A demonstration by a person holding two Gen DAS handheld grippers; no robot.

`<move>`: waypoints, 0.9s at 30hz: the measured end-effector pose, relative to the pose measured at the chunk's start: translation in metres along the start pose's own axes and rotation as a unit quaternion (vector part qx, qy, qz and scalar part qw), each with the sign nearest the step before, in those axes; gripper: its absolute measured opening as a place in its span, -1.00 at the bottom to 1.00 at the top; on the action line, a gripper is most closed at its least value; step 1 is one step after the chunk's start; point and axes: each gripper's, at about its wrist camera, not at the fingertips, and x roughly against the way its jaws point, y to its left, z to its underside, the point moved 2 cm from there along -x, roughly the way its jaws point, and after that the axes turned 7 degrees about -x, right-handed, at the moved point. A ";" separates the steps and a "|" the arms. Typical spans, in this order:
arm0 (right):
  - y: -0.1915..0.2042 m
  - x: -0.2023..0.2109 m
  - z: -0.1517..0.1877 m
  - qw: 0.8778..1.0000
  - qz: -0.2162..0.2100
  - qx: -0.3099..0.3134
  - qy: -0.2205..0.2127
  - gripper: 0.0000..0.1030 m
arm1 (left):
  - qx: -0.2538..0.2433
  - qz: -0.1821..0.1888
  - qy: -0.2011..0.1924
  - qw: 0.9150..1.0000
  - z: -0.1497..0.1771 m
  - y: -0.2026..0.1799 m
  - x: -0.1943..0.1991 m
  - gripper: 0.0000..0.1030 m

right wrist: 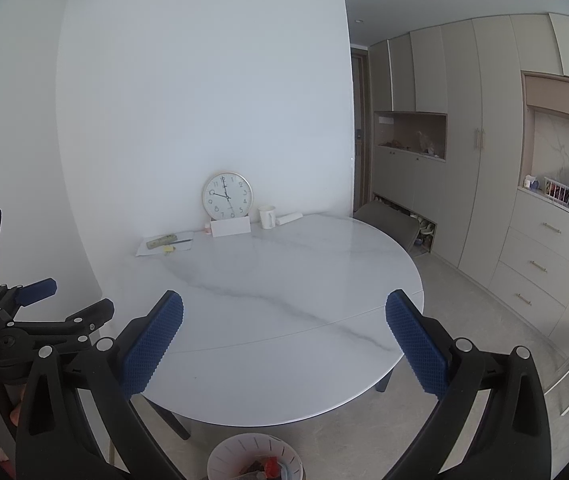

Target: Collect trash

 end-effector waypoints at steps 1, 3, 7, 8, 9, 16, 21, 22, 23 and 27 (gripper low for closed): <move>0.000 0.000 0.000 1.000 0.000 0.000 0.000 0.96 | 0.000 0.000 0.000 1.000 0.000 0.000 0.000 0.85; 0.000 0.000 0.000 1.000 0.000 0.000 0.001 0.96 | -0.002 0.001 0.000 1.000 -0.001 -0.001 0.000 0.85; 0.000 0.000 0.001 1.000 0.002 -0.001 0.000 0.96 | -0.003 0.002 0.000 1.000 0.000 -0.002 0.001 0.85; -0.001 0.000 0.000 1.000 0.002 -0.001 0.000 0.96 | -0.003 0.002 0.000 1.000 0.000 -0.002 0.000 0.85; -0.001 0.000 0.001 1.000 0.002 -0.001 0.001 0.96 | -0.003 0.002 0.000 1.000 0.000 -0.002 0.000 0.85; -0.002 0.000 0.003 1.000 0.003 -0.002 0.001 0.96 | -0.006 0.005 0.005 1.000 0.000 -0.002 -0.001 0.85; -0.002 -0.001 0.003 1.000 0.003 -0.002 0.001 0.96 | -0.005 0.005 0.004 1.000 0.000 -0.003 -0.001 0.85; -0.002 0.000 0.003 1.000 0.003 -0.002 0.001 0.96 | -0.005 0.006 0.003 1.000 0.000 -0.003 0.000 0.85; -0.002 0.000 0.003 1.000 0.003 -0.002 0.001 0.96 | -0.005 0.005 0.003 1.000 0.000 -0.003 0.000 0.85; -0.002 -0.001 0.003 1.000 0.003 -0.002 0.001 0.96 | -0.006 0.006 0.001 1.000 -0.001 -0.004 0.002 0.85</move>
